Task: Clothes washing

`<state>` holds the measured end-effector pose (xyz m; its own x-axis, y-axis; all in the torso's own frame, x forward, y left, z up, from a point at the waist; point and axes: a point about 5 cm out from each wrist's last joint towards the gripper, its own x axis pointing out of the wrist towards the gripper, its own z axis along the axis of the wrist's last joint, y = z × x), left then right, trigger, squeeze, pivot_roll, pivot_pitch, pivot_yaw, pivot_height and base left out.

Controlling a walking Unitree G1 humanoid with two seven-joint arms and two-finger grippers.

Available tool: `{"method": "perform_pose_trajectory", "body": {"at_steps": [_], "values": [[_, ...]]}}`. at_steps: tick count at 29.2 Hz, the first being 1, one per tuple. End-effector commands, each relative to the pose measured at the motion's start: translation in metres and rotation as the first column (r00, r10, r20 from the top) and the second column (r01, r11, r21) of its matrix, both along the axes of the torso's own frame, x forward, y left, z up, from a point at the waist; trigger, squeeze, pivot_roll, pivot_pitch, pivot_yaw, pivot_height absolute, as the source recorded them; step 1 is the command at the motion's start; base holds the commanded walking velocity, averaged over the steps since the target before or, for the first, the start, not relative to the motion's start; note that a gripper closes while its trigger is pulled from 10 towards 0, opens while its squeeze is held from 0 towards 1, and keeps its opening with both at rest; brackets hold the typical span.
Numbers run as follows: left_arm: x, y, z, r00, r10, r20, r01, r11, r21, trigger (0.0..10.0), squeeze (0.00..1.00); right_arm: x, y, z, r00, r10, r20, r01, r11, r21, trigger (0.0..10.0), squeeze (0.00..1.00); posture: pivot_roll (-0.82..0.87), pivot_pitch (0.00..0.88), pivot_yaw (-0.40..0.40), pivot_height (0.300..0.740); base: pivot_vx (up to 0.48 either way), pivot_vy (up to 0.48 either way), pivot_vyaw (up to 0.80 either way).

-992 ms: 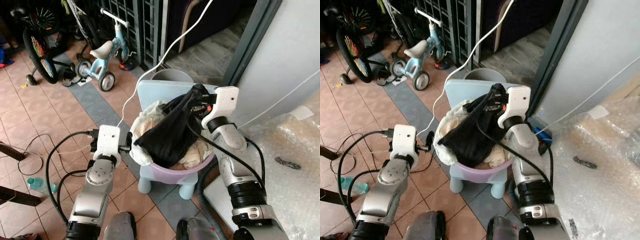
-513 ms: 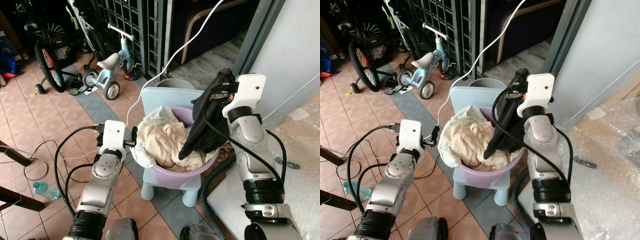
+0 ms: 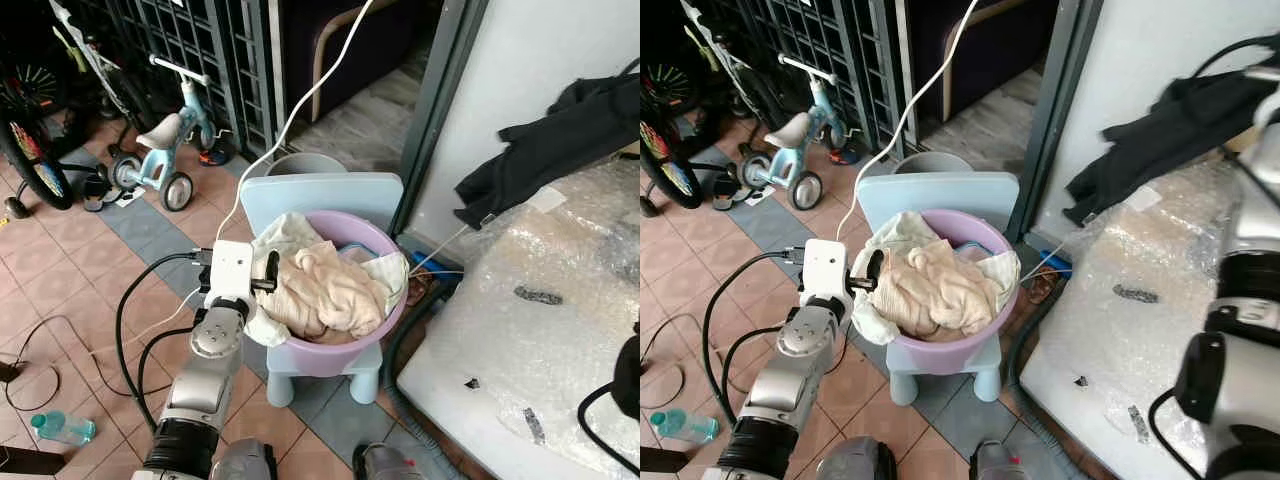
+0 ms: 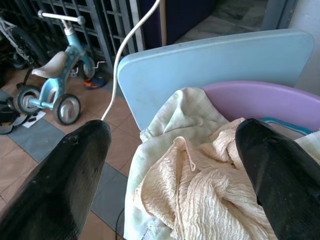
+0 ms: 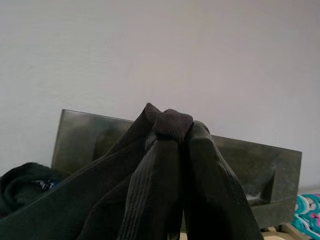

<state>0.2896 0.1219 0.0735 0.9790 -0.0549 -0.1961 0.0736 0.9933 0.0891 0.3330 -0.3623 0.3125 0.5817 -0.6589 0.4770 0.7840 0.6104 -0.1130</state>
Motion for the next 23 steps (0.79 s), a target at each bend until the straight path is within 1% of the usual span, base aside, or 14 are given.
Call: {"method": "perform_pose_trajectory", "body": {"at_steps": [1,3,6,8,10,13,15,16,17,18,19,20,21,23], "values": [[0.0,0.001,-0.001,1.0,0.012,0.005,-0.012,1.0,0.001,10.0,0.0,0.001,-0.006,0.0,1.0,-0.02,-0.001,0.02,0.999,0.034,10.0,0.0,0.02,0.0,-0.01,0.74,0.0,0.0,-0.78],[0.0,0.002,-0.001,1.0,0.016,0.004,-0.016,1.0,0.002,10.0,0.0,0.002,-0.008,-0.011,0.998,-0.042,-0.044,0.044,0.998,0.05,10.0,0.0,0.02,0.0,-0.011,0.74,0.0,0.0,-0.75],[0.0,0.003,-0.001,1.0,0.018,0.005,-0.018,1.0,0.003,10.0,0.0,0.003,-0.008,-0.017,0.996,-0.064,-0.069,0.067,0.997,0.041,10.0,0.0,0.02,0.0,-0.007,0.74,0.0,0.0,-0.68],[-0.001,0.003,-0.001,1.0,0.018,0.003,-0.018,1.0,0.006,10.0,0.0,0.001,-0.011,-0.028,0.985,-0.128,-0.113,0.132,0.991,0.032,10.0,0.0,0.02,0.0,-0.006,0.74,0.0,0.0,-0.53],[-0.001,0.003,-0.001,1.0,0.015,0.004,-0.015,1.0,0.01,10.0,0.0,-0.008,-0.025,-0.046,0.957,-0.224,-0.183,0.241,0.967,0.077,10.0,0.0,0.02,0.0,-0.002,0.74,0.0,0.0,-0.67],[-0.001,0.004,-0.001,1.0,0.013,0.003,-0.013,1.0,0.013,10.0,0.0,-0.017,-0.039,-0.066,0.924,-0.274,-0.268,0.315,0.941,0.125,10.0,0.0,0.02,0.0,0.0,0.74,0.0,0.0,-0.64],[-0.001,0.004,-0.002,1.0,0.009,-0.002,-0.009,1.0,0.017,10.0,0.0,-0.016,-0.038,-0.078,0.905,-0.248,-0.346,0.304,0.946,0.116,10.0,0.0,0.01,0.0,0.001,0.74,0.0,0.0,0.0],[-0.002,0.002,-0.003,1.0,0.003,-0.006,-0.003,1.0,0.019,10.0,0.0,-0.006,-0.028,-0.089,0.925,-0.126,-0.359,0.206,0.959,0.195,10.0,0.0,0.01,0.0,0.001,0.74,0.0,0.0,0.0],[-0.002,0.002,-0.004,1.0,0.001,-0.008,0.0,1.0,0.02,10.0,0.0,-0.002,-0.022,-0.093,0.935,-0.063,-0.35,0.151,0.961,0.231,10.0,0.0,0.01,0.0,0.001,0.74,0.0,0.0,0.0],[-0.002,0.002,-0.004,1.0,-0.001,-0.008,0.001,1.0,0.02,10.0,0.0,0.001,-0.018,-0.095,0.94,-0.025,-0.341,0.117,0.96,0.253,10.0,0.0,0.01,0.0,0.001,0.74,0.0,0.0,0.0],[-0.002,0.001,-0.004,1.0,-0.003,-0.009,0.003,1.0,0.02,10.0,0.0,0.007,-0.009,-0.101,0.932,0.031,-0.36,0.07,0.962,0.264,10.0,0.0,0.01,0.0,0.001,0.74,0.0,0.0,0.0],[-0.002,0.001,-0.004,1.0,-0.003,-0.009,0.003,1.0,0.02,10.0,0.0,0.007,-0.009,-0.101,0.932,0.031,-0.36,0.07,0.962,0.264,10.0,0.0,0.01,0.0,0.001,0.74,0.0,0.0,0.0],[-0.002,0.0,-0.004,1.0,-0.005,-0.008,0.005,1.0,0.02,10.0,0.0,0.017,0.008,-0.106,0.921,0.104,-0.375,-0.002,0.965,0.263,10.0,0.0,0.01,0.0,-0.001,0.74,0.0,0.0,0.0],[-0.001,0.0,-0.004,1.0,-0.005,-0.008,0.005,1.0,0.021,10.0,0.0,0.024,0.024,-0.11,0.914,0.158,-0.374,-0.061,0.964,0.258,10.0,0.0,0.02,0.0,-0.004,0.74,0.0,0.0,0.0]]}}
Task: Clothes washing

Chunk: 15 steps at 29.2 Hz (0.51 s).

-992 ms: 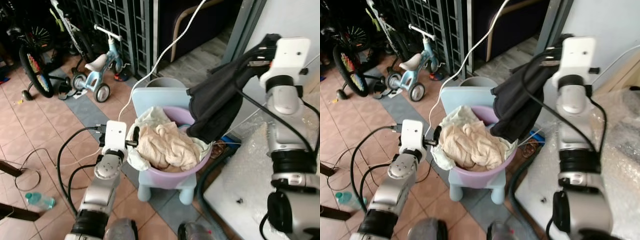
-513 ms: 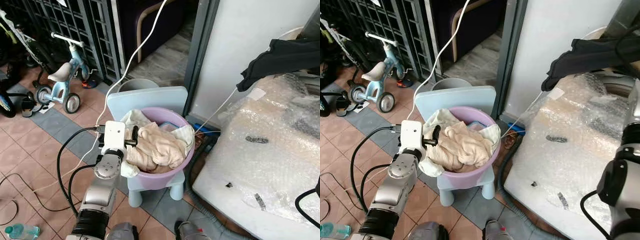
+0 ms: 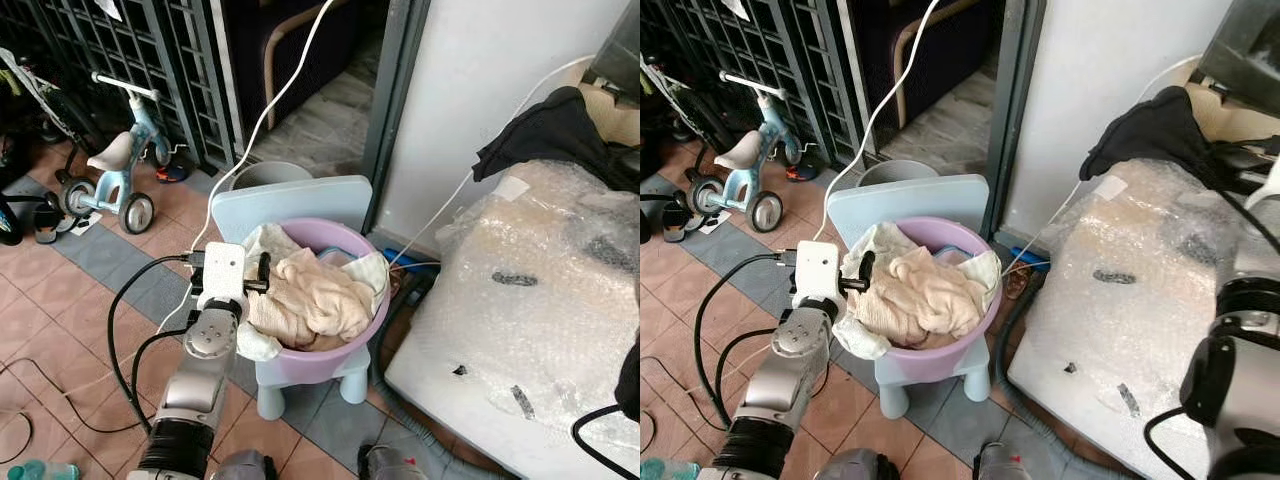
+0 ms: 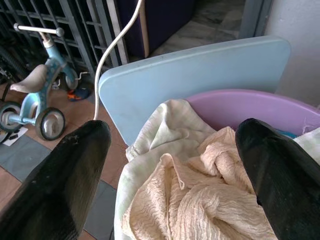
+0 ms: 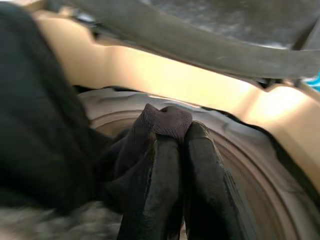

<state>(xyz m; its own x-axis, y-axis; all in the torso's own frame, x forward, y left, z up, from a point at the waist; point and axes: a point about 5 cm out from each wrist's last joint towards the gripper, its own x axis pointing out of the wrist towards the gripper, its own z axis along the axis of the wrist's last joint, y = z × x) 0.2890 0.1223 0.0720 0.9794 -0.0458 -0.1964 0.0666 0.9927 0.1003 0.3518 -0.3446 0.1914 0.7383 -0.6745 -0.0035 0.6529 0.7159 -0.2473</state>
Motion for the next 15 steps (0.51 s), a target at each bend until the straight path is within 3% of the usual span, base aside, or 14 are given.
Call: {"method": "perform_pose_trajectory", "body": {"at_steps": [1,2,3,6,8,11,12,13,15], "values": [[-0.001,0.0,-0.002,1.0,-0.01,-0.008,0.011,1.0,0.011,10.0,0.0,0.009,0.015,0.008,0.997,0.07,0.028,-0.07,0.997,-0.016,10.0,0.89,0.02,0.0,-0.007,0.74,0.0,0.0,0.0],[-0.001,0.0,-0.002,1.0,-0.009,-0.007,0.009,1.0,0.012,10.0,0.0,0.01,0.017,0.006,0.997,0.077,0.017,-0.077,0.997,-0.014,10.0,0.89,0.02,0.0,-0.007,0.74,0.0,0.0,0.0],[-0.001,0.001,-0.001,1.0,-0.003,-0.007,0.003,1.0,0.015,10.0,0.0,0.012,0.022,-0.002,0.996,0.092,-0.009,-0.092,0.995,0.031,10.0,1.0,0.03,0.0,-0.009,0.74,0.0,0.0,0.0],[-0.002,0.003,-0.002,1.0,0.003,-0.008,-0.003,1.0,0.018,10.0,0.0,0.013,0.024,-0.007,0.995,0.09,-0.044,-0.087,0.995,0.055,10.0,1.0,0.03,0.0,-0.01,0.74,0.0,0.0,0.0],[-0.003,0.005,-0.002,1.0,0.008,-0.008,-0.008,1.0,0.019,10.0,0.0,0.015,0.028,-0.004,0.992,0.123,-0.003,-0.123,0.991,0.054,10.0,1.0,0.03,0.0,-0.012,0.74,0.0,0.0,0.0],[-0.004,0.005,-0.003,1.0,0.009,-0.009,-0.009,1.0,0.02,10.0,0.0,0.018,0.036,0.021,0.97,0.19,0.149,-0.183,0.981,-0.058,10.0,1.0,0.04,0.0,-0.013,0.74,0.0,0.0,0.0],[-0.004,0.005,-0.003,1.0,0.009,-0.008,-0.009,1.0,0.02,10.0,0.0,0.021,0.049,0.036,0.936,0.288,0.204,-0.258,0.953,-0.158,10.0,1.0,0.03,0.0,-0.013,0.74,0.0,0.0,0.0],[-0.004,0.005,-0.003,1.0,0.009,-0.008,-0.009,1.0,0.02,10.0,0.0,0.021,0.049,0.036,0.936,0.288,0.204,-0.258,0.953,-0.158,10.0,1.0,0.03,0.0,-0.013,0.74,0.0,0.0,0.0],[-0.003,0.004,-0.002,1.0,0.007,-0.007,-0.007,1.0,0.021,10.0,0.0,0.03,0.089,0.045,0.826,0.525,0.206,-0.475,0.845,-0.248,10.0,1.0,0.03,0.0,-0.012,0.74,0.0,0.0,0.0]]}}
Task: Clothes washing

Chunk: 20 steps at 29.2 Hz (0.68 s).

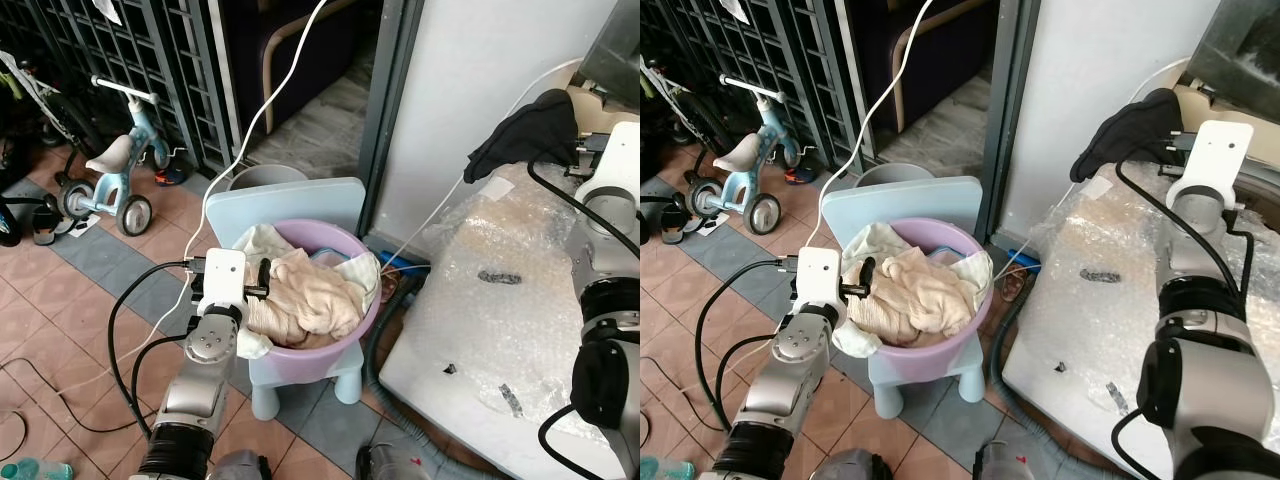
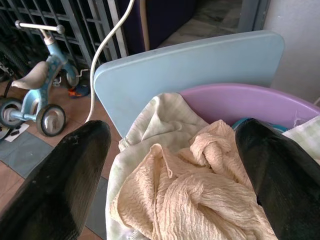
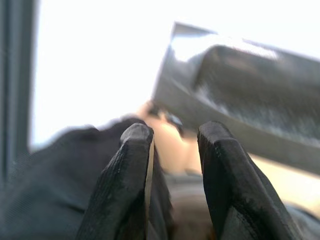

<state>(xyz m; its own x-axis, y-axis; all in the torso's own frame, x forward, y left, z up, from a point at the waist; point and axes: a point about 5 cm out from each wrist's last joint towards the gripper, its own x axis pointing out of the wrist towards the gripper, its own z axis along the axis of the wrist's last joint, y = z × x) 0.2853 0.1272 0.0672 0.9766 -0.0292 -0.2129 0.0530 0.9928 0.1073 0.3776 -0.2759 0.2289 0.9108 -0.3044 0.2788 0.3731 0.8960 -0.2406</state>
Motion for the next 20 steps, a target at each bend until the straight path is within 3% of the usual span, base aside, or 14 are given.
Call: {"method": "perform_pose_trajectory", "body": {"at_steps": [1,2,4,8,11,14,17,18,20], "values": [[0.001,-0.001,0.002,1.0,-0.009,0.009,0.009,1.0,0.013,10.0,0.0,0.005,0.024,0.007,0.99,0.136,0.023,-0.134,0.989,-0.061,10.0,1.0,0.03,0.0,-0.012,0.74,0.0,0.0,0.0],[0.001,-0.002,0.003,1.0,-0.01,0.011,0.01,1.0,0.013,10.0,0.0,0.006,0.033,0.005,0.983,0.185,0.0,-0.184,0.979,-0.092,10.0,1.0,0.03,0.0,-0.012,0.74,0.0,0.0,0.0],[0.002,-0.002,0.004,1.0,-0.013,0.012,0.013,1.0,0.013,10.0,0.0,0.011,0.058,-0.014,0.947,0.291,-0.134,-0.311,0.937,-0.159,10.0,1.0,0.03,0.0,-0.012,0.74,0.0,0.0,0.0],[-0.003,-0.003,0.005,1.0,-0.023,0.005,0.023,1.0,0.012,10.0,0.0,0.018,0.094,-0.038,0.88,0.389,-0.273,-0.441,0.882,-0.167,10.0,1.0,0.04,0.002,-0.01,0.74,0.0,0.0,0.0],[-0.007,-0.002,0.004,1.0,-0.029,-0.004,0.029,0.999,0.012,10.0,0.0,0.023,0.102,-0.042,0.859,0.387,-0.336,-0.456,0.876,-0.158,10.0,1.0,0.05,0.04,-0.011,0.74,0.0,0.0,0.0],[-0.015,-0.001,0.004,0.999,-0.038,-0.021,0.039,0.999,0.006,10.0,0.0,0.034,0.107,-0.034,0.849,0.293,-0.44,-0.402,0.899,-0.175,10.0,1.0,0.07,0.072,-0.018,0.74,0.0,0.0,0.0],[-0.018,0.0,0.007,0.999,-0.045,-0.01,0.044,0.999,-0.004,10.0,0.0,0.04,0.106,-0.016,0.874,0.292,-0.389,-0.362,0.924,-0.12,10.0,1.0,0.08,0.073,-0.023,0.74,0.0,0.0,0.0],[-0.017,0.003,0.011,0.999,-0.034,0.007,0.034,0.999,-0.015,10.0,0.0,0.043,0.098,-0.001,0.907,0.247,-0.341,-0.299,0.948,-0.109,10.0,1.0,0.08,0.072,-0.025,0.74,0.0,0.0,0.0],[-0.017,0.003,0.011,0.999,-0.034,0.007,0.034,0.999,-0.015,10.0,0.0,0.043,0.098,-0.001,0.907,0.247,-0.341,-0.299,0.948,-0.109,10.0,1.0,0.08,0.072,-0.025,0.74,0.0,0.0,0.0]]}}
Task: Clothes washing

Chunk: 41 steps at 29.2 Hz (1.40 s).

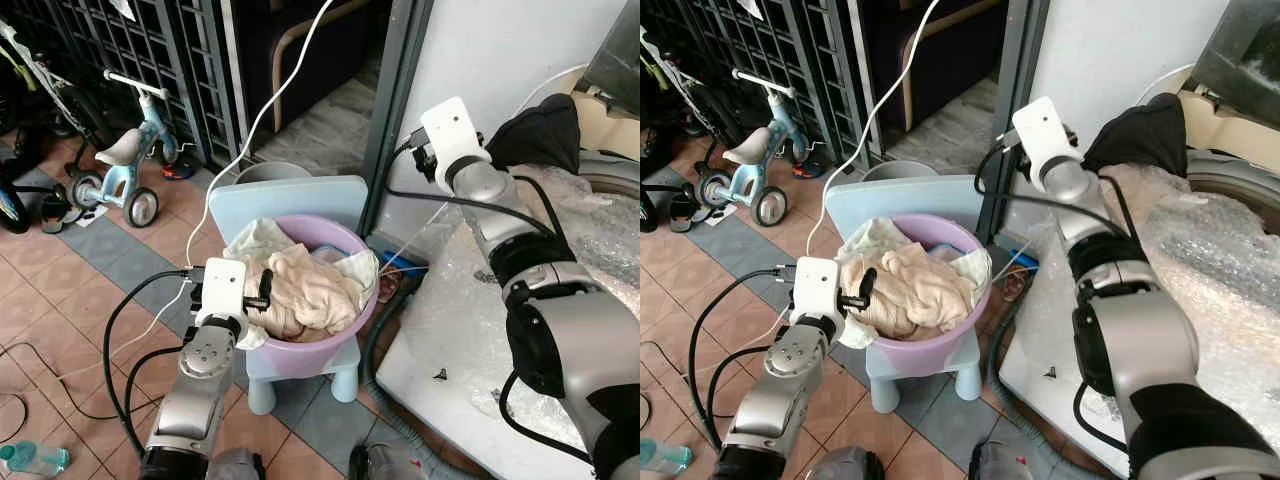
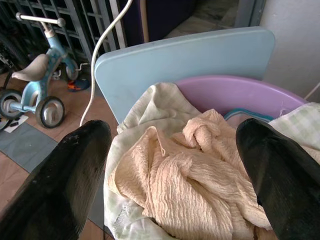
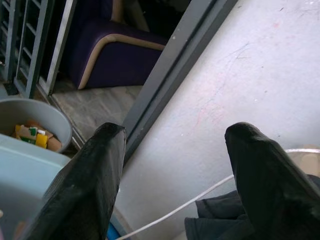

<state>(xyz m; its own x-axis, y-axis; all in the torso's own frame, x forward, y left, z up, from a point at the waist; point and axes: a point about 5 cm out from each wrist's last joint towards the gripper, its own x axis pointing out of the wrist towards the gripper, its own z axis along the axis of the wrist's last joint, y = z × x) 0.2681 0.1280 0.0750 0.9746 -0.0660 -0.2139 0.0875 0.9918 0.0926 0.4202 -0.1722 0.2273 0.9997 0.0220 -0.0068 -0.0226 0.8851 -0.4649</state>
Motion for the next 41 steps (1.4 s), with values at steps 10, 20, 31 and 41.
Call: {"method": "perform_pose_trajectory", "body": {"at_steps": [10,20,31,41], "values": [[-0.001,0.004,0.004,1.0,-0.016,-0.026,0.015,1.0,-0.006,10.0,0.0,-0.014,-0.081,-0.011,0.893,-0.406,-0.192,0.442,0.871,0.214,10.0,1.0,0.08,0.072,-0.022,0.74,0.0,0.0,0.0],[0.002,0.004,0.001,0.999,-0.016,-0.047,0.016,1.0,0.005,10.0,0.0,-0.03,-0.13,0.006,0.772,-0.628,-0.094,0.633,0.748,0.198,10.0,1.0,0.08,0.044,-0.019,0.74,0.0,0.0,0.0],[0.004,0.009,-0.001,0.999,0.0,-0.05,0.002,1.0,0.031,10.0,0.0,-0.054,-0.173,0.012,0.626,-0.78,0.018,0.764,0.618,0.187,10.0,1.0,0.07,0.013,-0.004,0.74,0.0,0.0,0.0],[0.008,0.018,0.016,0.998,0.036,0.056,-0.035,0.999,-0.021,10.0,0.0,-0.059,-0.131,0.001,0.834,-0.468,0.293,0.408,0.88,0.244,10.0,1.0,0.05,0.0,0.007,0.74,0.0,0.0,0.0]]}}
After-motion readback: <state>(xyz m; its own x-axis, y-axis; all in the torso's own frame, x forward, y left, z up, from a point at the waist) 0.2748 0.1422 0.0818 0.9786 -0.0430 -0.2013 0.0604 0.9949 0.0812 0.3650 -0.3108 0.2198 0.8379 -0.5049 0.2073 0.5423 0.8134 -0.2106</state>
